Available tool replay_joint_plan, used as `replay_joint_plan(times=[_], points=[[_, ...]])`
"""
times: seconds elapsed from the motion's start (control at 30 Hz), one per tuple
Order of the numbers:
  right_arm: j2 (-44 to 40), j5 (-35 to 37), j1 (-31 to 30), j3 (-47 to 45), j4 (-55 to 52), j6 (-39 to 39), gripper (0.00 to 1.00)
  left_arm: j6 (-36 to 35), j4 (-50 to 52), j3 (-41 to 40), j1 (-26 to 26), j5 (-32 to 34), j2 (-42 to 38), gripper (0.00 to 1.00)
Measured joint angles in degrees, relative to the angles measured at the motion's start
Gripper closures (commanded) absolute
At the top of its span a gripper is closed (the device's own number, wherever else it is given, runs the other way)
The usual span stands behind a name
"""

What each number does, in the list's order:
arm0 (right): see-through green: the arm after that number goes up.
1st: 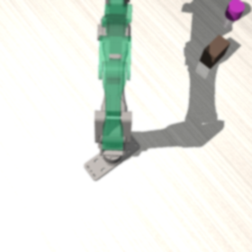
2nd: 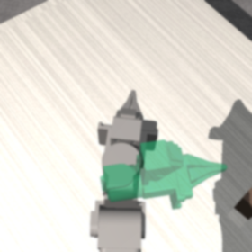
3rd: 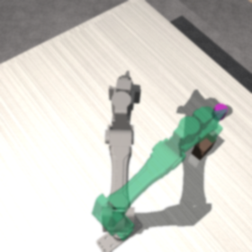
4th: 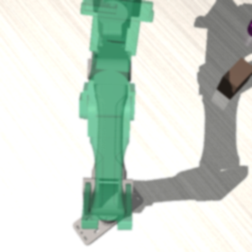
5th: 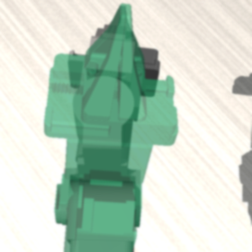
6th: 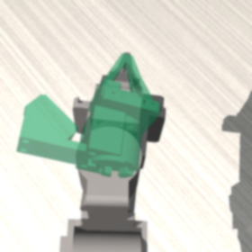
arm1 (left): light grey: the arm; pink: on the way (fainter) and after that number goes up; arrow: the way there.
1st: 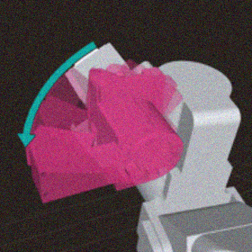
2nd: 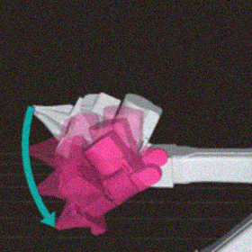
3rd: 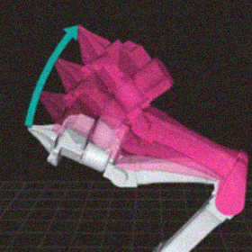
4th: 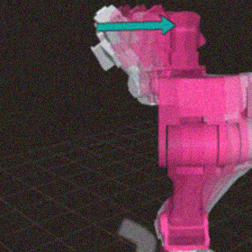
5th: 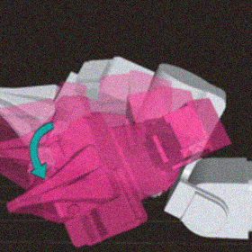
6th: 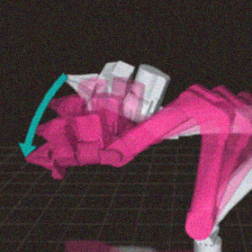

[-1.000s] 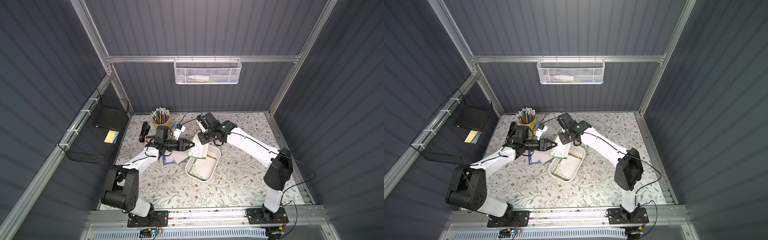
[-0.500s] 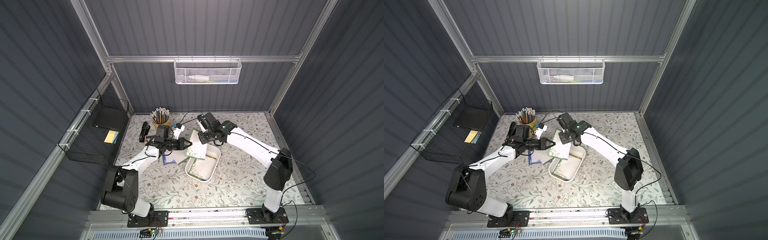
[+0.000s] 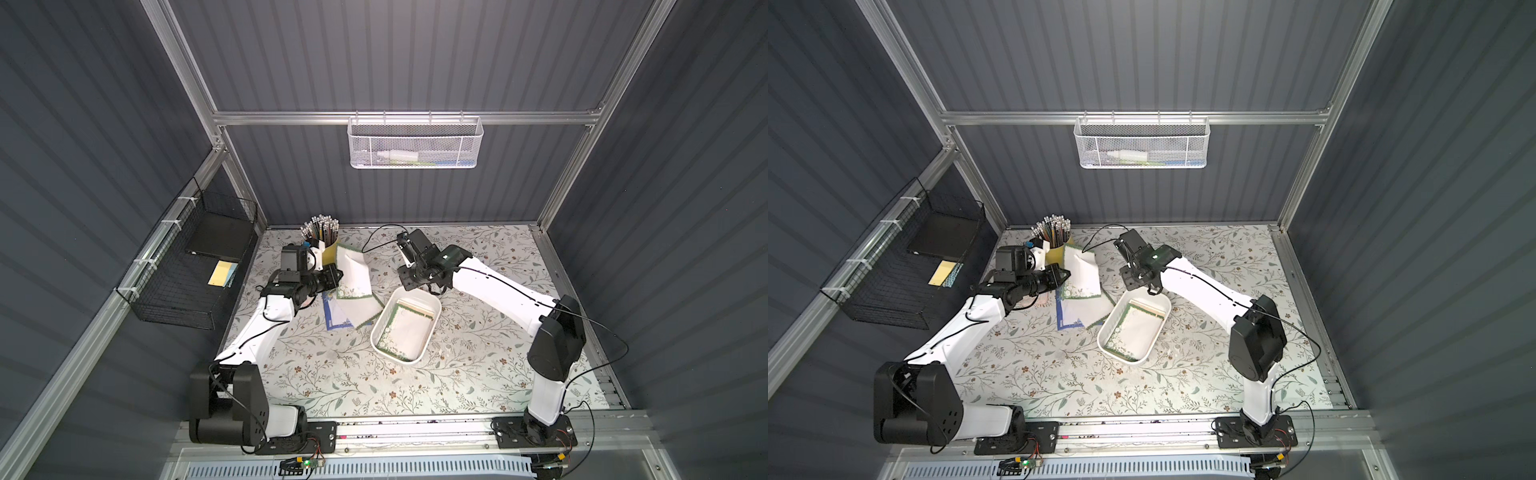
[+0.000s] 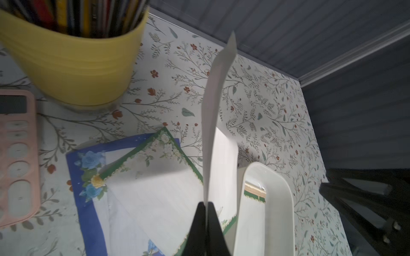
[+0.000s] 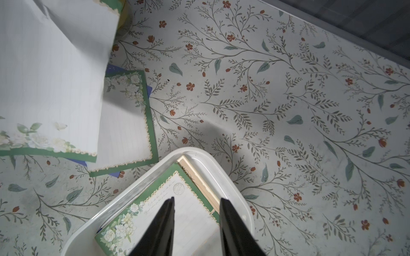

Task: Take out the stationery paper from the storage box
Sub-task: Pick up the stationery paper from the storage box, then place the stationery paper at the center of the board.

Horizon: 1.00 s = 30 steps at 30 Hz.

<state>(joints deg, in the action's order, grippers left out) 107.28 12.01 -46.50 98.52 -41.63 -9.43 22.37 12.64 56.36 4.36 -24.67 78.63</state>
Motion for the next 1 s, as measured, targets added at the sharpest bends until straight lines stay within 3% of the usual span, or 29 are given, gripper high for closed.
replay_joint_plan(times=[0.33,0.63,1.0], points=[[0.0,-0.11,0.0,-0.94,0.15,-0.28,0.61,0.63,-1.92,-7.21,0.22,0.31,1.75,1.0],[0.0,-1.9,0.0,-3.17,1.25,-0.98,0.61,0.63,-3.61,-8.66,0.22,0.39,6.82,1.0],[0.0,-3.06,0.0,-5.09,1.38,-1.51,0.61,0.83,-0.9,-8.7,0.22,0.35,5.86,1.0]])
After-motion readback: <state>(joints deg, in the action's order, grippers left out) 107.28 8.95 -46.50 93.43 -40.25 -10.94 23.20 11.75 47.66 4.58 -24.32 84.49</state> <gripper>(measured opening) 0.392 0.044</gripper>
